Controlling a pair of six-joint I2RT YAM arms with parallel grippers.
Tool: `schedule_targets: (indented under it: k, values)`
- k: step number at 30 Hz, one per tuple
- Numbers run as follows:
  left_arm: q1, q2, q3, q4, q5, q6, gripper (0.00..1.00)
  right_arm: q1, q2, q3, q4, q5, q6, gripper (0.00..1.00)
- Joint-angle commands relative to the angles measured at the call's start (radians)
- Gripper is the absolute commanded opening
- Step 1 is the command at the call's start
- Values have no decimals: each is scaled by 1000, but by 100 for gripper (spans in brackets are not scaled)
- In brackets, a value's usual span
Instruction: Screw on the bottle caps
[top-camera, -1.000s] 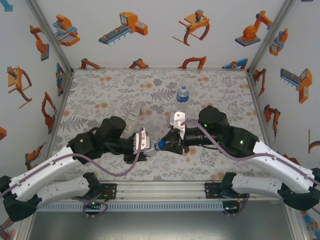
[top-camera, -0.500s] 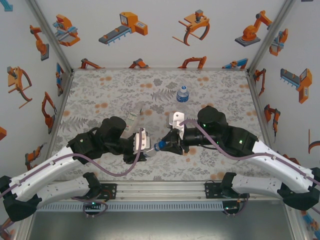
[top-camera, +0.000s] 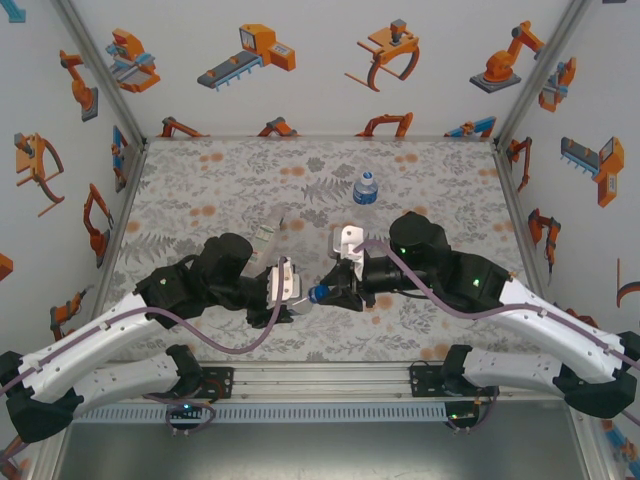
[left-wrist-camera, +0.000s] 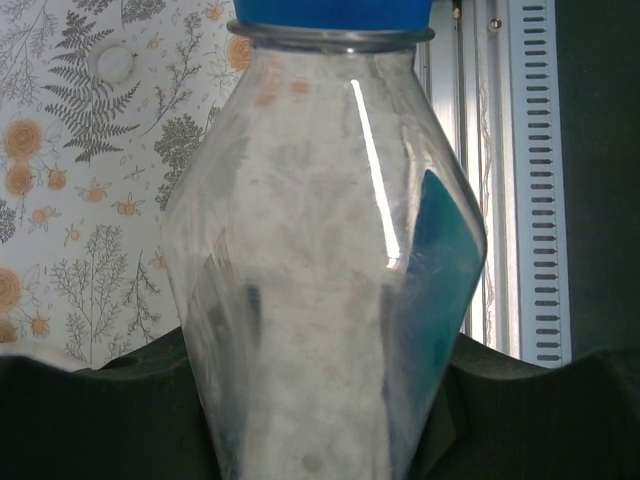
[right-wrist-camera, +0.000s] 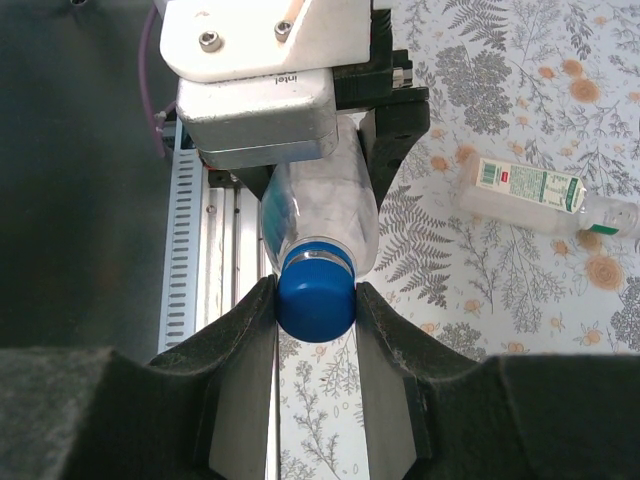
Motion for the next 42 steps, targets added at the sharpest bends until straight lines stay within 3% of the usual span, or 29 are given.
schedule_targets:
  k: [1,15,21,25,30,38,42]
  values:
    - [-7,-12,25,55,16,0,0,13,-3,-9,6,-17,6,2]
    - [-7,-23,25,74,36,-19,0,20,13,-50,74,-3,10,0]
    - [-7,-32,14,95,7,-30,0,20,19,-53,78,80,143,0]
    - [-7,-36,2,112,-19,-34,0,20,24,-60,95,171,361,0]
    - [-7,-30,1,115,-52,-34,0,20,33,-89,125,275,779,0]
    - [-7,-26,-15,144,-81,-21,0,20,81,-71,-30,324,1425,0]
    - [-7,-14,-24,165,-76,-15,0,21,110,-65,-51,322,1517,0]
